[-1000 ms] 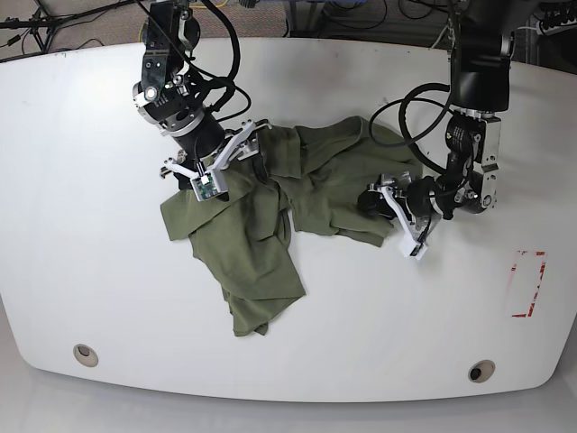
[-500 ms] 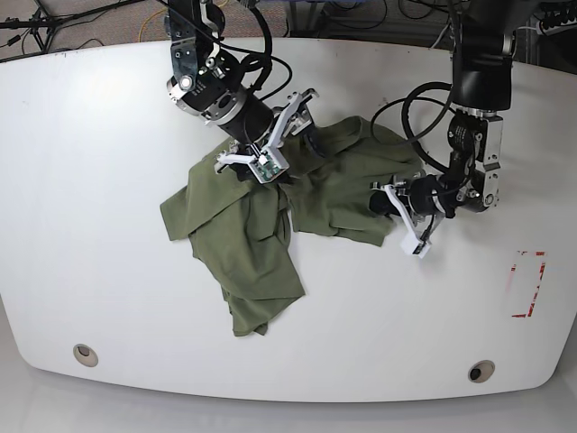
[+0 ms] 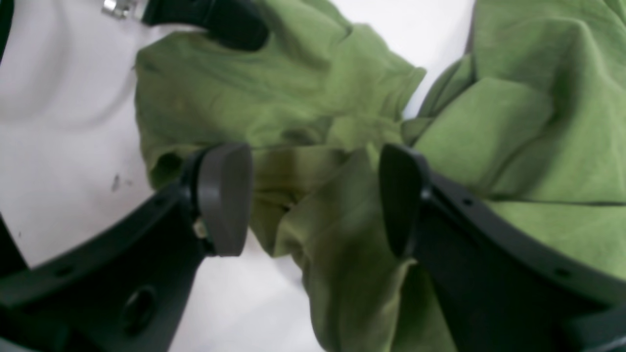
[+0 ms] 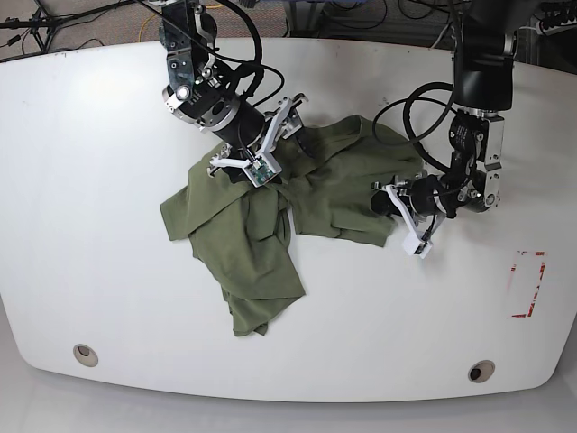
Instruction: Fold the T-shirt properly
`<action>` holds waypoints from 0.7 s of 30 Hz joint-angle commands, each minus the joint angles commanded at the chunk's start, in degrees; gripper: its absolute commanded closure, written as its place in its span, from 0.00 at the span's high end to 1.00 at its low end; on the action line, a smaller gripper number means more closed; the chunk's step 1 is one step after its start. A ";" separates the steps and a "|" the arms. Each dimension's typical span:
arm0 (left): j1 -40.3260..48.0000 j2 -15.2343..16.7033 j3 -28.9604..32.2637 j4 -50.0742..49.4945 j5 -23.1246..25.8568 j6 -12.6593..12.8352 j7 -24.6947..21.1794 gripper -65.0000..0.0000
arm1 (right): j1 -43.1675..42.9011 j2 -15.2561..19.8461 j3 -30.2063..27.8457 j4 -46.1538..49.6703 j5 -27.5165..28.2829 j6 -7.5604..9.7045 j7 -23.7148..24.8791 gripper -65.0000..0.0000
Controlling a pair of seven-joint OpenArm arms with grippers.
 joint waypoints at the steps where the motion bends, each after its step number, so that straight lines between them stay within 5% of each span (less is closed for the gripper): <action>1: 0.09 0.00 0.00 0.00 0.00 0.00 0.00 0.02 | 0.35 0.00 0.00 0.18 0.00 0.00 -0.09 0.60; 21: 0.70 0.00 0.00 0.00 0.00 0.00 0.00 0.02 | 1.14 0.79 -0.09 -2.29 0.18 0.00 -0.26 0.60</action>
